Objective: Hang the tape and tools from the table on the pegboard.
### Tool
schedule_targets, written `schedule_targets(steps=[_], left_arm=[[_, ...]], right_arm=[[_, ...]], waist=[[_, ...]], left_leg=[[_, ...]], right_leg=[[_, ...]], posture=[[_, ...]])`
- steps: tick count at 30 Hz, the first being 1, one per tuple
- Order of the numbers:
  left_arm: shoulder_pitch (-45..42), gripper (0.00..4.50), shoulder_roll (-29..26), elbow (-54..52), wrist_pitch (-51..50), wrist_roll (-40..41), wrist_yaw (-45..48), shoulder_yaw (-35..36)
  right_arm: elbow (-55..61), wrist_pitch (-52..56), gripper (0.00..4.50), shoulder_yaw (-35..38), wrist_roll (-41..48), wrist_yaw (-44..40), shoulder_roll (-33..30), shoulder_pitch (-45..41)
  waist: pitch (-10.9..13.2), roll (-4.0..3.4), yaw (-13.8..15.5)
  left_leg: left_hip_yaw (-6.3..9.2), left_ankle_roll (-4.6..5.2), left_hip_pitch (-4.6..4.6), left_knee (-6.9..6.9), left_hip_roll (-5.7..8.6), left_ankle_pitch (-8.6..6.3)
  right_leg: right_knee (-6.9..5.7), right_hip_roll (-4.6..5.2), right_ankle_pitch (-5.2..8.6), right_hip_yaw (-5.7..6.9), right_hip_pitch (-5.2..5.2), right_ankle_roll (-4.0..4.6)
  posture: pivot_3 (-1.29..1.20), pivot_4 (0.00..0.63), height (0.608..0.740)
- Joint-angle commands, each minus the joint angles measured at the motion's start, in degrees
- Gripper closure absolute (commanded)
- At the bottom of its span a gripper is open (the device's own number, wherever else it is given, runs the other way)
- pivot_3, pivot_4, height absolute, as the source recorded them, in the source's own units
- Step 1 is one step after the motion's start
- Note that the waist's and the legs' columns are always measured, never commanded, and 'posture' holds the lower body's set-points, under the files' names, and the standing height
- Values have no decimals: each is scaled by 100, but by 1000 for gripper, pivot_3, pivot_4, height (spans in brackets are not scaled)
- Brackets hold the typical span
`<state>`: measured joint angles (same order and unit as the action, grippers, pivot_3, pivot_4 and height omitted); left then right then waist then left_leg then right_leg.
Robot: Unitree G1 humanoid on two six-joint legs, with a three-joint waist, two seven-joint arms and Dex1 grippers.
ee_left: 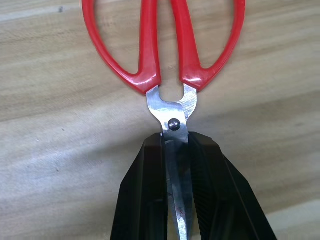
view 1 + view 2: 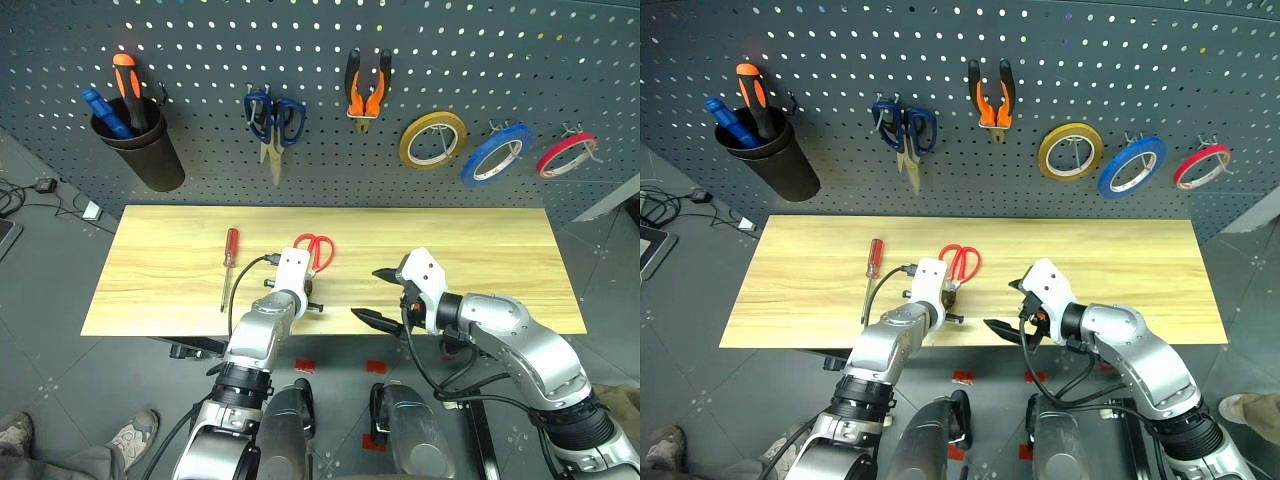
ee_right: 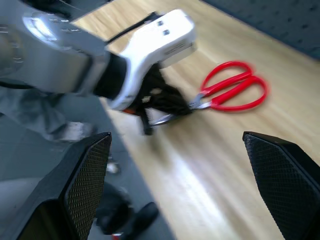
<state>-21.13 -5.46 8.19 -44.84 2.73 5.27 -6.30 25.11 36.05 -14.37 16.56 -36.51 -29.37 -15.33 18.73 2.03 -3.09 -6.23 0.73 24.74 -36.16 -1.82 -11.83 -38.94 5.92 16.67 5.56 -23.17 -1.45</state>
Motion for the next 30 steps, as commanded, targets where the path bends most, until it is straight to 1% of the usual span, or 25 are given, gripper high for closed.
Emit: schedule_targets(steps=[1,2,4,7,11,14,16,19,22,27,30], left_arm=[[515,4170,-106,-303,348,-144,121,-200],[641,4170,-299,-574,709,-328,187,-392],[928,4170,-520,-1135,1289,-497,242,-519],[1480,4170,-876,-2053,2001,-760,218,-541],[2070,4170,-1131,-3087,2807,-1028,64,-307],[2463,4170,-1299,-3911,3117,-1453,-176,39],[2621,4170,-1351,-4278,3207,-1682,-277,200],[2706,4170,-1329,-4547,3260,-1861,-296,286],[2705,4170,-1212,-4870,3061,-1887,-305,515],[2256,4170,-1189,-4618,3046,-1906,-206,618],[1860,4170,-1242,-4265,3126,-1874,-138,651]], right_arm=[[232,-616,0,73,-424,190,-38,-42],[292,-913,0,73,-602,274,-20,-13],[454,-1406,0,84,-839,347,-17,70],[832,-1821,0,168,-786,224,6,219],[1015,-2425,0,189,-1131,356,35,230],[986,-2813,0,233,-1437,552,124,124],[914,-2973,0,258,-1554,612,168,71],[797,-3143,0,291,-1620,613,204,27],[609,-3234,0,333,-1643,675,323,-145],[266,-3294,0,361,-1677,818,597,-530],[87,-3245,0,372,-1668,884,761,-750]], waist=[[0,0,-12],[0,0,-19],[2,2,-46],[3,4,-55],[3,4,-55],[3,4,-58],[3,4,-68],[3,4,-67],[3,4,-66],[3,4,-59],[3,5,-61]], left_leg=[[-1,0,0,0,0,0],[-1,-1,0,1,-1,0],[-6,-2,0,4,-3,0],[-7,-3,4,10,-10,1],[-6,-1,4,8,-6,-1],[-6,7,5,6,-4,-6],[-6,8,5,8,-5,-6],[-4,8,5,9,-6,-6],[-6,7,6,7,-4,-5],[-1,8,7,5,-7,-5],[-3,5,6,3,-4,-3]], right_leg=[[0,0,0,0,0,0],[1,0,0,-1,-1,0],[2,0,0,-4,-6,0],[6,-1,0,0,-12,1],[12,5,0,0,-6,1],[16,8,0,1,-6,1],[15,7,0,2,-8,1],[12,5,0,6,-8,1],[13,6,0,4,-7,1],[5,1,0,11,-7,1],[3,1,0,8,-7,1]], posture=[[-215,326,740],[-226,326,740],[-226,326,740],[-232,324,740],[-237,323,740],[-232,318,740],[-228,316,740],[-219,309,740],[-205,302,740],[-200,297,740],[-202,294,740]])
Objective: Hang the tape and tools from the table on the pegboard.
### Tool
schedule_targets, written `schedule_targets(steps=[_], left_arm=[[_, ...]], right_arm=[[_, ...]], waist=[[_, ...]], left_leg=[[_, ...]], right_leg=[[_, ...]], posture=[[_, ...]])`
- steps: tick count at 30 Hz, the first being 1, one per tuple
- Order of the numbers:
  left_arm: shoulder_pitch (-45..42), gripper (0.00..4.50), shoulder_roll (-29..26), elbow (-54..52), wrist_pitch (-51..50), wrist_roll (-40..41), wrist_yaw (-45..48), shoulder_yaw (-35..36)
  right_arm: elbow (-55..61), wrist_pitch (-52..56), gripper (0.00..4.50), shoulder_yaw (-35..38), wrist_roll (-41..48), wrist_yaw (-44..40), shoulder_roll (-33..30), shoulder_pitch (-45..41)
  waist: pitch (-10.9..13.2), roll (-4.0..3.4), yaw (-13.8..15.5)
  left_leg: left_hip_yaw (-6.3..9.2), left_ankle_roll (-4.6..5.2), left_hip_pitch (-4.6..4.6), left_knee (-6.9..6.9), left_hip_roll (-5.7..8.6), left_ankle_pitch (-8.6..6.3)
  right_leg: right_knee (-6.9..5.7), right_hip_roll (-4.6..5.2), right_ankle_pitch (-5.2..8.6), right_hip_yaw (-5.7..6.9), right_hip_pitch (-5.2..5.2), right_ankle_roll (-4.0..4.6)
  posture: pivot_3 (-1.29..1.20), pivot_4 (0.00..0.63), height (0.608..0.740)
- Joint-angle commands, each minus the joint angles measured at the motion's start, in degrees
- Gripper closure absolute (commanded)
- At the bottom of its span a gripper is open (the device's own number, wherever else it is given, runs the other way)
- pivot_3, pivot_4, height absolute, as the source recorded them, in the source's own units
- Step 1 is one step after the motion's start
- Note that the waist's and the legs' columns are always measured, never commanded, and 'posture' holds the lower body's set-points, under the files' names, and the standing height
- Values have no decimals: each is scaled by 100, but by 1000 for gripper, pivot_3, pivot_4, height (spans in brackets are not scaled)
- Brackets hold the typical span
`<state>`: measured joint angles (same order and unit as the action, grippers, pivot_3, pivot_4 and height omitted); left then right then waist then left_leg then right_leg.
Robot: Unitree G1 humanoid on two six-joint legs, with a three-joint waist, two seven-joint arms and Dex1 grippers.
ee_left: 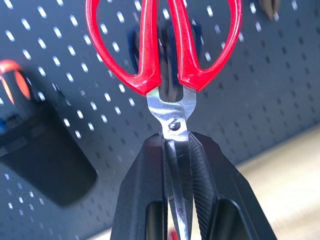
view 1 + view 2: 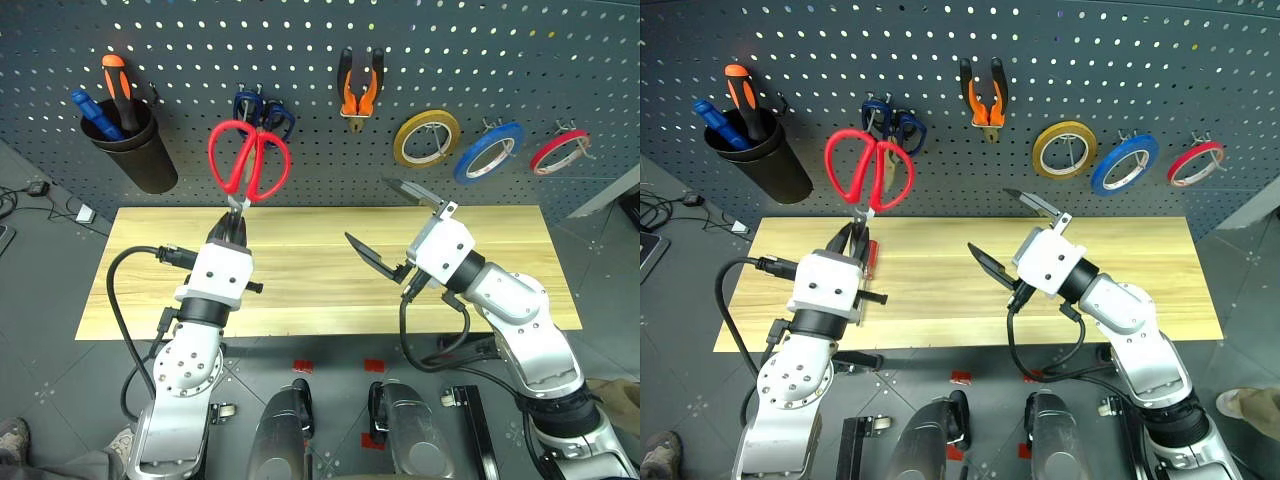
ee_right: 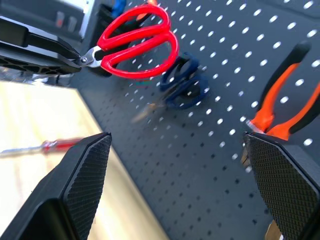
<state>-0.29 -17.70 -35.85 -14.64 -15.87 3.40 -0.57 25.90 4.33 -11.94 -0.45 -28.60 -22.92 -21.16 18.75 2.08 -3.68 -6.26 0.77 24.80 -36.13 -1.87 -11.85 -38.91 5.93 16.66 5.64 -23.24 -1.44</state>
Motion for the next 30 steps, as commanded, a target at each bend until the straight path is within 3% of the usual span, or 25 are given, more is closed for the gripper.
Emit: schedule_targets(steps=[1,14,21,25,30], left_arm=[[-319,4170,-15,225,99,7,67,89],[-1597,4170,-165,1957,574,214,511,18],[-1453,1909,-23,2020,271,327,609,25],[-1144,693,54,2087,-287,481,738,66],[-773,693,210,2303,-1478,1028,755,693]], right_arm=[[-27,-84,0,129,20,94,140,-200],[-374,-30,0,80,-19,181,544,-694],[-433,62,0,80,33,162,643,-720],[-349,732,0,-2,328,-54,688,-600],[60,2102,0,-195,806,-222,722,-406]], waist=[[0,0,-1],[0,0,-84],[0,0,-124],[-1,-1,-133],[-2,0,-149]], left_leg=[[0,0,0,-1,0,0],[-3,-2,0,-8,-1,2],[-3,-2,1,-18,-2,2],[-2,-1,0,-23,-3,2],[-1,-1,0,-25,-7,2]], right_leg=[[-1,0,0,0,0,0],[-3,1,-1,1,0,1],[-6,2,-1,0,2,2],[-11,1,-2,0,3,2],[-12,-3,-2,-1,3,2]], posture=[[-202,294,740],[-230,301,740],[-230,296,740],[-228,294,740],[-223,306,740]])
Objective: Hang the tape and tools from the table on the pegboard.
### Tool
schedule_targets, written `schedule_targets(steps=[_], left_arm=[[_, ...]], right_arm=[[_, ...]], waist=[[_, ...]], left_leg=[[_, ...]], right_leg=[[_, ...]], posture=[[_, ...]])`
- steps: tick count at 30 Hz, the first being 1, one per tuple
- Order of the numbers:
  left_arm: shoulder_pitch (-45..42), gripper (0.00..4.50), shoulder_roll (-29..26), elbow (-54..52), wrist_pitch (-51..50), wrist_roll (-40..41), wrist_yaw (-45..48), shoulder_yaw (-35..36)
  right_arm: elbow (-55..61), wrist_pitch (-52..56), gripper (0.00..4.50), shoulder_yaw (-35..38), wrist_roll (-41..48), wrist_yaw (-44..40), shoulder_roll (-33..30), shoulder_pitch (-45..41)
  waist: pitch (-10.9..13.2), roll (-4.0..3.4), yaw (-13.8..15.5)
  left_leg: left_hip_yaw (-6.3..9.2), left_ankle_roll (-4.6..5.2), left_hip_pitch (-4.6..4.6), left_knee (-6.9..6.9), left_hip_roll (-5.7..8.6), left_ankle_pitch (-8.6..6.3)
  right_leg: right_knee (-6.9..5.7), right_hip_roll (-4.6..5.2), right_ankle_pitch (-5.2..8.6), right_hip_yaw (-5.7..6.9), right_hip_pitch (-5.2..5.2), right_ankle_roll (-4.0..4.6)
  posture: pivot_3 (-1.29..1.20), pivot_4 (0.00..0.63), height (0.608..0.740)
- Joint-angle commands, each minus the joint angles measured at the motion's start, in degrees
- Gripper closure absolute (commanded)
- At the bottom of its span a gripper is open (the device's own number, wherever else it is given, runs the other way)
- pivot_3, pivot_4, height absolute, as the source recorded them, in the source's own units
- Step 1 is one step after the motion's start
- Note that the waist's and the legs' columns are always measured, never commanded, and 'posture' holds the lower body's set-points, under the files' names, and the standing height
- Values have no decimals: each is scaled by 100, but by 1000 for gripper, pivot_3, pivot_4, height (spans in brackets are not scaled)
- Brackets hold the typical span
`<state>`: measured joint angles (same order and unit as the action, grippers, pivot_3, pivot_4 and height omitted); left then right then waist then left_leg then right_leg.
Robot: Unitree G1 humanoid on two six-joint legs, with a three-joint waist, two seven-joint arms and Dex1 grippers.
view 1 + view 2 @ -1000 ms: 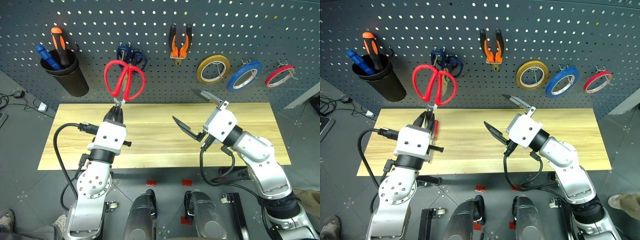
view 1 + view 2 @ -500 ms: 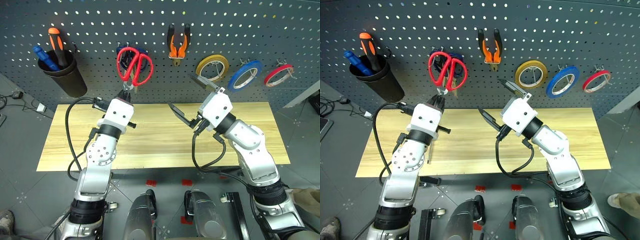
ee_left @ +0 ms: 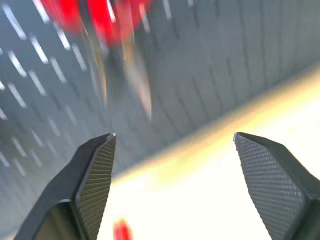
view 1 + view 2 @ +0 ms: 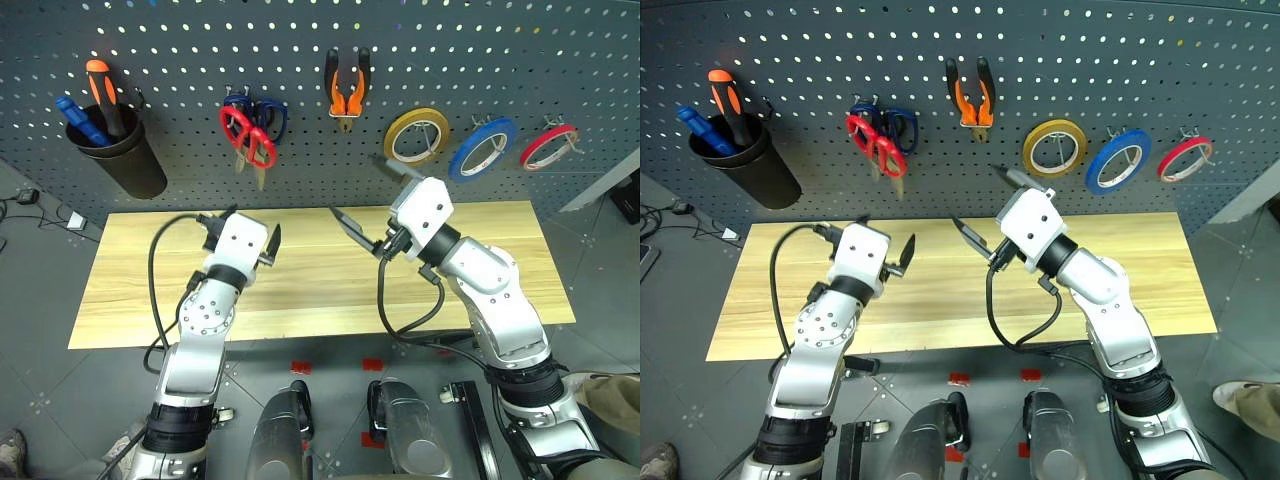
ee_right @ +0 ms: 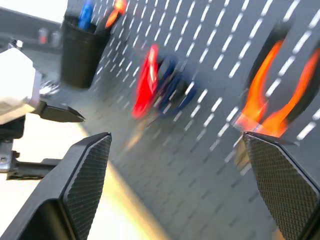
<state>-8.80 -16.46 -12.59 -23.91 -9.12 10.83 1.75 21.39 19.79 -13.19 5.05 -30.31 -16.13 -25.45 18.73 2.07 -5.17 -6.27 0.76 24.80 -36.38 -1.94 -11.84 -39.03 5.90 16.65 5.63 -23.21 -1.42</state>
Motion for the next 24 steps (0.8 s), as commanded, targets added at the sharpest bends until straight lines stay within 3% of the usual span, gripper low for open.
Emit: schedule_targets(steps=[1,4,8,18,24], left_arm=[[38,693,161,31,-860,570,2,689],[-256,693,170,320,-1639,1132,116,1232],[-802,693,-317,1027,-1945,1291,317,1381],[-2525,693,-1021,3642,-1999,1956,756,1813],[-3211,693,-1387,5363,-1438,1766,1028,1461]], right_arm=[[597,907,0,-101,328,2,80,23],[807,2274,0,-175,570,261,331,-131],[896,3453,0,-351,624,569,623,-482],[845,4365,0,-568,708,956,1199,-1094],[859,4574,0,-581,789,1018,1216,-1240]], waist=[[0,0,3],[1,1,16],[3,2,24],[100,27,36],[231,47,21]], left_leg=[[0,0,0,0,-1,0],[5,1,1,-11,-3,-1],[7,1,2,-31,-11,-1],[-2,0,3,-26,-15,-2],[-13,0,6,-16,-17,-2]], right_leg=[[-1,-1,0,0,-1,0],[-6,-3,0,2,1,0],[-17,-13,-9,2,2,12],[-2,-15,-11,-7,-5,12],[2,-15,-10,-12,-14,12]], posture=[[-223,306,740],[-212,324,740],[-205,351,740],[-212,418,740],[-227,429,740]])
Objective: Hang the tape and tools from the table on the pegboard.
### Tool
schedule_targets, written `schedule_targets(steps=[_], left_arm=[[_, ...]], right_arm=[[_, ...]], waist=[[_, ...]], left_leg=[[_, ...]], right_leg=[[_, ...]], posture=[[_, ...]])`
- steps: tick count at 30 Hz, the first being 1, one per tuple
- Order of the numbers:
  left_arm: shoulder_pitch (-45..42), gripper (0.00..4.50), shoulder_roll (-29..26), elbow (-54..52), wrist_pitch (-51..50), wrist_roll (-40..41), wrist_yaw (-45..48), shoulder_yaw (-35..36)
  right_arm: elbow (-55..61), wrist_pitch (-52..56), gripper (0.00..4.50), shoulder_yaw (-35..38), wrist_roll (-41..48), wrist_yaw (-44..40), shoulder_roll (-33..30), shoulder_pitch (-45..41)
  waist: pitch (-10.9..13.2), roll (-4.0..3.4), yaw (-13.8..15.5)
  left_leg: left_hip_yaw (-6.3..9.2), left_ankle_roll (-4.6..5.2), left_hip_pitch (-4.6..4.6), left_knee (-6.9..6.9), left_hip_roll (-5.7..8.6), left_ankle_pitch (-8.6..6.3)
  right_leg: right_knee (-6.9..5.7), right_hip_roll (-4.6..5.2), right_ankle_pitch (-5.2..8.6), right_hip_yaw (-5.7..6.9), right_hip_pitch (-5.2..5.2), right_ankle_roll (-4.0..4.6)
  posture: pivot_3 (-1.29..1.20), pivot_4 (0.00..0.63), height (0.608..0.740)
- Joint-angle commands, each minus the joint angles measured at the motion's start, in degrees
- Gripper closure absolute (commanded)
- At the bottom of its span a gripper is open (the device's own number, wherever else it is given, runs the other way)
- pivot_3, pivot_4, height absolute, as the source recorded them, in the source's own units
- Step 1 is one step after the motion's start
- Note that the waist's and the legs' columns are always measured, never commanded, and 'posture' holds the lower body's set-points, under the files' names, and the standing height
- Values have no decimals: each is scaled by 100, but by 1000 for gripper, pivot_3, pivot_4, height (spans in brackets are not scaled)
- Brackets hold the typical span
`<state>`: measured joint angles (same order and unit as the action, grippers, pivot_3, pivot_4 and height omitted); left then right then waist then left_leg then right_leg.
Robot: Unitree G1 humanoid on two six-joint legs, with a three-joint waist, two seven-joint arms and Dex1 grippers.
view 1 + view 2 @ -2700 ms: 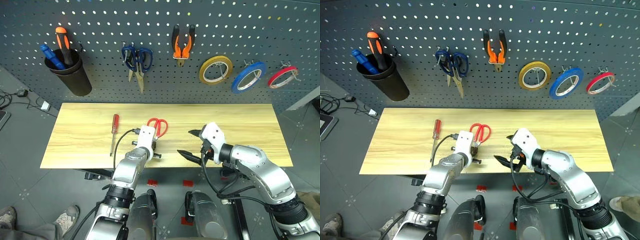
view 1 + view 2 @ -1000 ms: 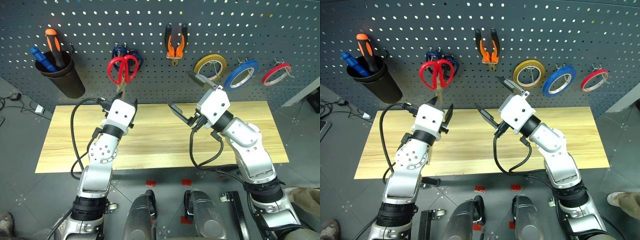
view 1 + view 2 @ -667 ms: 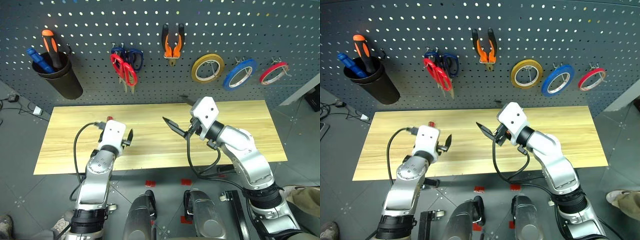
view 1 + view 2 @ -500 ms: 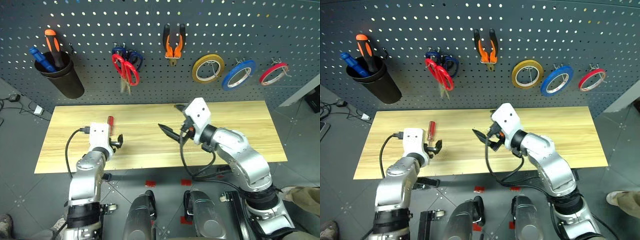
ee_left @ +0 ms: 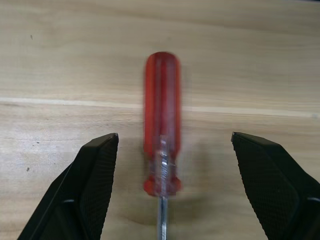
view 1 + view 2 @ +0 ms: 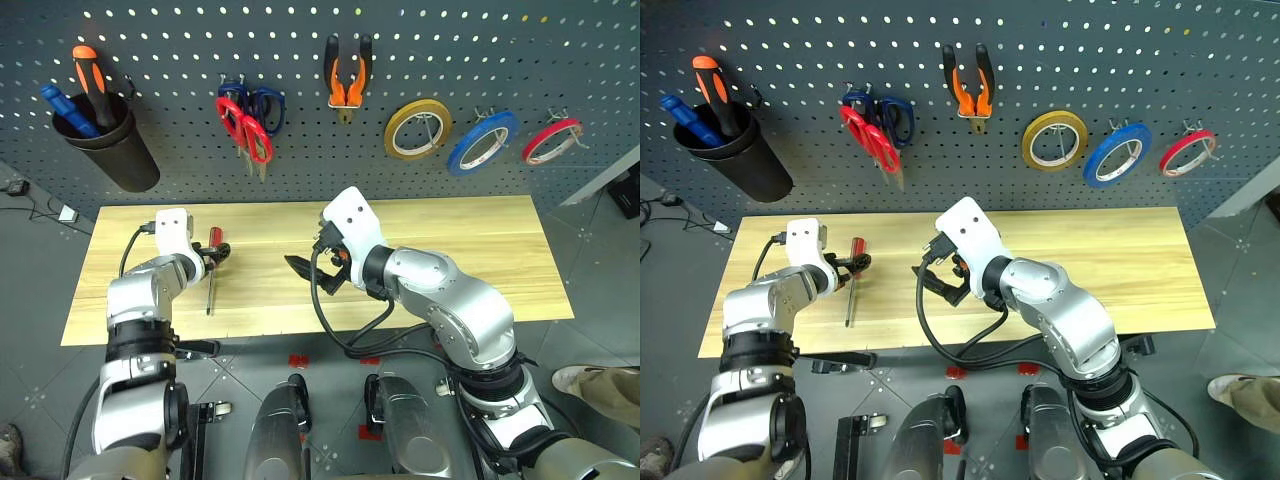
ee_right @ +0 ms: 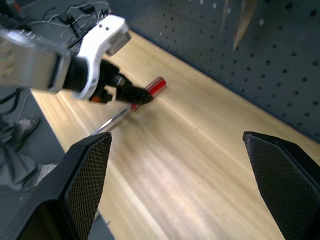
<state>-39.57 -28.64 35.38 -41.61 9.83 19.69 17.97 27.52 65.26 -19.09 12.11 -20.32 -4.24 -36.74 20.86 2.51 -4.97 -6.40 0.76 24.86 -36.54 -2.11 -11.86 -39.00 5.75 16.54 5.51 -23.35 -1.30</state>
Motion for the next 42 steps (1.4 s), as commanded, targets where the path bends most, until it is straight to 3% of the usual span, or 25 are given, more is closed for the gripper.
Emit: schedule_targets(steps=[1,4,12,16,21,26,31,33,36,39,42], left_arm=[[-194,693,-205,753,441,-176,183,-242],[-351,1296,-260,1169,703,-287,310,-453],[-379,3584,-310,1286,1012,-388,590,-733],[-102,3608,-405,796,933,-337,795,-776],[1048,3608,-793,-1323,1172,-308,1578,-1103],[2195,3608,-742,-3720,1603,229,1405,-142],[3501,3608,-502,-6638,1325,613,922,791],[3407,3608,-496,-7173,1108,892,761,1031],[2420,3608,-686,-7238,688,1405,265,1587],[1287,3608,-877,-6737,417,1875,-185,2045],[528,3608,-1190,-5916,694,1790,-256,2049]], right_arm=[[257,39,0,4,99,23,8,-125],[305,-90,0,-29,157,-49,-84,-153],[473,-1018,0,-70,441,-694,-437,-63],[372,-1436,0,-205,378,-919,-649,-90],[305,-1880,0,-168,359,-1084,-833,-76],[394,-2890,0,-50,256,-1411,-1214,189],[527,-2947,0,424,775,-1746,-1453,330],[441,-3018,0,591,870,-1774,-1458,338],[341,-3035,0,753,941,-1789,-1487,287],[302,-2916,0,886,1052,-1732,-1463,174],[132,-2498,0,1132,1212,-1236,-1155,-149]], waist=[[33,3,2],[50,1,3],[52,0,-1],[48,4,-16],[36,21,-78],[4,46,-76],[-131,70,-103],[-196,76,-75],[-313,80,13],[-399,87,28],[-453,91,13]], left_leg=[[-2,0,0,5,0,0],[-7,-1,0,13,0,1],[-12,-2,0,17,2,1],[-13,-2,0,18,2,1],[-15,-7,2,28,0,2],[-8,-9,9,29,2,3],[3,-8,13,43,22,3],[12,-8,12,43,21,4],[26,-15,10,39,18,10],[47,-19,7,31,16,28],[56,-17,7,24,19,37]], right_leg=[[2,0,0,0,-3,0],[3,2,1,-1,-9,0],[4,4,1,-4,-11,-1],[4,4,1,-5,-11,-1],[6,3,1,-5,-17,0],[13,9,1,3,-14,0],[30,27,0,16,-4,0],[28,25,0,27,3,-1],[7,19,0,39,4,0],[2,7,-17,50,15,6],[1,3,-28,49,17,-2]], posture=[[-228,429,740],[-239,426,740],[-245,397,740],[-245,368,740],[-247,323,740],[-238,247,740],[-184,203,740],[-161,190,740],[-151,175,740],[-152,163,740],[-163,160,740]])
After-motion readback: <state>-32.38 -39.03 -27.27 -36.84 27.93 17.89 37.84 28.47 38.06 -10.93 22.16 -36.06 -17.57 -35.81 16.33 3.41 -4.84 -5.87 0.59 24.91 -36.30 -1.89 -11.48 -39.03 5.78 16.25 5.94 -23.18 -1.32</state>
